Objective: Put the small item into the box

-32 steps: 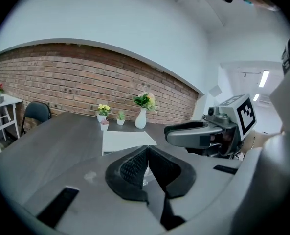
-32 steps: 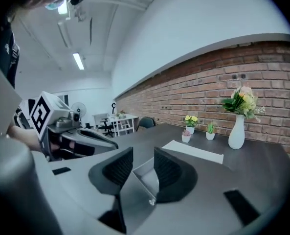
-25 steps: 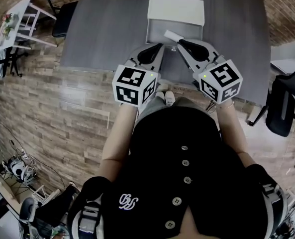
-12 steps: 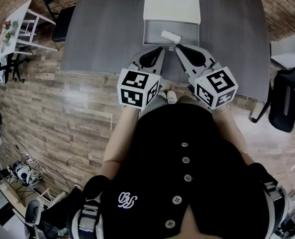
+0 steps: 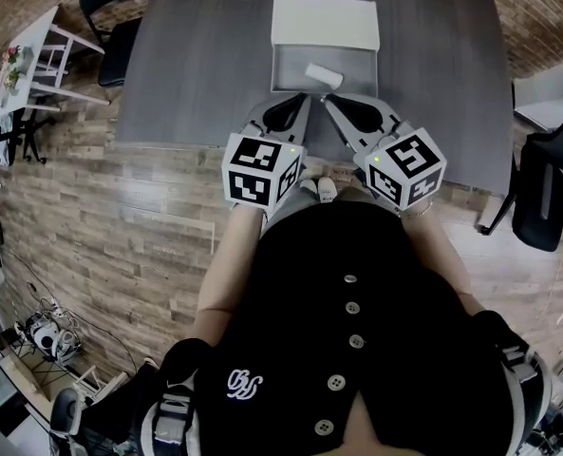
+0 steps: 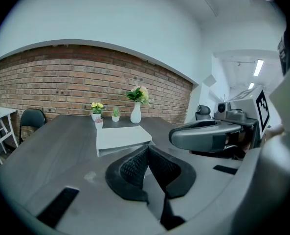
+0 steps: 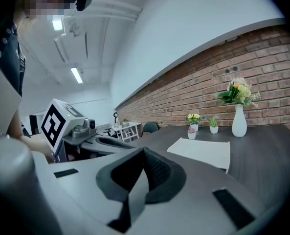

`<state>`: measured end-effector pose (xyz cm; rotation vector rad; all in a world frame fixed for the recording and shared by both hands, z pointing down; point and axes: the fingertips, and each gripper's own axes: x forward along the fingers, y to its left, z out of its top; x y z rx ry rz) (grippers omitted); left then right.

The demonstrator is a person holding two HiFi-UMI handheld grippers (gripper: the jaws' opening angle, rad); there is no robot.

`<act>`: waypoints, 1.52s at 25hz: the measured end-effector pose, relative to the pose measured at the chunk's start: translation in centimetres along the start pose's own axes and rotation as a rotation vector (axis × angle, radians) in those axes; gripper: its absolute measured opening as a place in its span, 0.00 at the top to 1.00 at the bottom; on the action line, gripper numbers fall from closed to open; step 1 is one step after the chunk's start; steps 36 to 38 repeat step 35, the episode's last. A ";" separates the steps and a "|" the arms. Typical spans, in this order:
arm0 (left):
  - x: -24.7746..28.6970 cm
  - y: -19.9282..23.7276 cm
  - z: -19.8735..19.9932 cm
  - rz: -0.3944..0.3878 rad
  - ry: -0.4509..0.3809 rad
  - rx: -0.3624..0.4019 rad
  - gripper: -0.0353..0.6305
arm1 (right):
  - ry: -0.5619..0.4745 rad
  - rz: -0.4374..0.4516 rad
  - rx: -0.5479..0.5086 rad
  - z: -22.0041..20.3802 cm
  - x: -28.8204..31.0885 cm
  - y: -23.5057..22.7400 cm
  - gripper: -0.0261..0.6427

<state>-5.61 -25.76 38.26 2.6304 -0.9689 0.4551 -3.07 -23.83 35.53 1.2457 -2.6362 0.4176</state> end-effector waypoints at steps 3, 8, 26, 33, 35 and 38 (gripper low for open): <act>0.2 -0.2 -0.1 -0.013 0.009 -0.001 0.93 | 0.012 -0.004 -0.004 0.0 0.2 -0.1 0.96; 0.3 -0.3 -0.5 -0.021 0.018 -0.007 0.93 | 0.027 -0.015 -0.010 -0.3 0.4 -0.4 0.96; 0.9 -0.4 -1.4 -0.054 0.049 -0.012 0.93 | 0.040 -0.031 0.013 -1.4 0.7 -0.8 0.96; 1.2 -0.7 -1.2 -0.070 0.060 -0.009 0.93 | 0.052 -0.026 0.016 -1.6 0.6 -1.1 0.96; 1.4 -0.7 -1.1 -0.070 0.062 -0.015 0.93 | 0.055 -0.028 0.016 -1.5 0.5 -1.3 0.96; 1.4 -0.7 -1.1 -0.070 0.062 -0.015 0.93 | 0.055 -0.028 0.016 -1.5 0.5 -1.3 0.96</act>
